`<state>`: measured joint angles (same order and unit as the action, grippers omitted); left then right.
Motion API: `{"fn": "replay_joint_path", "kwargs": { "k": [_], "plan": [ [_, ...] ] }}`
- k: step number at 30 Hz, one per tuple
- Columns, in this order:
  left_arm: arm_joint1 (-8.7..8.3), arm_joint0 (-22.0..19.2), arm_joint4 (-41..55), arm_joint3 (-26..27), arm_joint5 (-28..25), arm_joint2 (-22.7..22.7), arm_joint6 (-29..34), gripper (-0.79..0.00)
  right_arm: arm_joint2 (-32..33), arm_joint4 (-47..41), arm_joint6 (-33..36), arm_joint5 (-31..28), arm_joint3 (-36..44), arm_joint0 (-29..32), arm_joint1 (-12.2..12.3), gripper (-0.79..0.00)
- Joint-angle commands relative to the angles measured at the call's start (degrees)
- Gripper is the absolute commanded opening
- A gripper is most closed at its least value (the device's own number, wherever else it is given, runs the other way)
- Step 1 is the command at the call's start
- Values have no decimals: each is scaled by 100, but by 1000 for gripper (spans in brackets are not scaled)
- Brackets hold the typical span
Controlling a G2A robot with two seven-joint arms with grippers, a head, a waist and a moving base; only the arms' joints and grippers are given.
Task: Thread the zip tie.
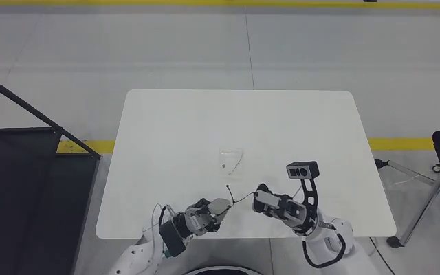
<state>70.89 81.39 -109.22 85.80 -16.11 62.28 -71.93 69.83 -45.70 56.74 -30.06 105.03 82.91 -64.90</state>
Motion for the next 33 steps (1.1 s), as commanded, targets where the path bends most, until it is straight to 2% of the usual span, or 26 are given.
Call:
{"fn": "replay_joint_path", "kwargs": {
  "k": [1, 33],
  "plan": [
    [-32, 27, -99, 12, -47, 16, -50, -785, 21, -60, 14, -22, -8, 3, -4, -785],
    [-246, 145, -9, 126, 9, 53, -100, -785, 267, -702, 402, -203, -61, 153, -69, -785]
  ]
}}
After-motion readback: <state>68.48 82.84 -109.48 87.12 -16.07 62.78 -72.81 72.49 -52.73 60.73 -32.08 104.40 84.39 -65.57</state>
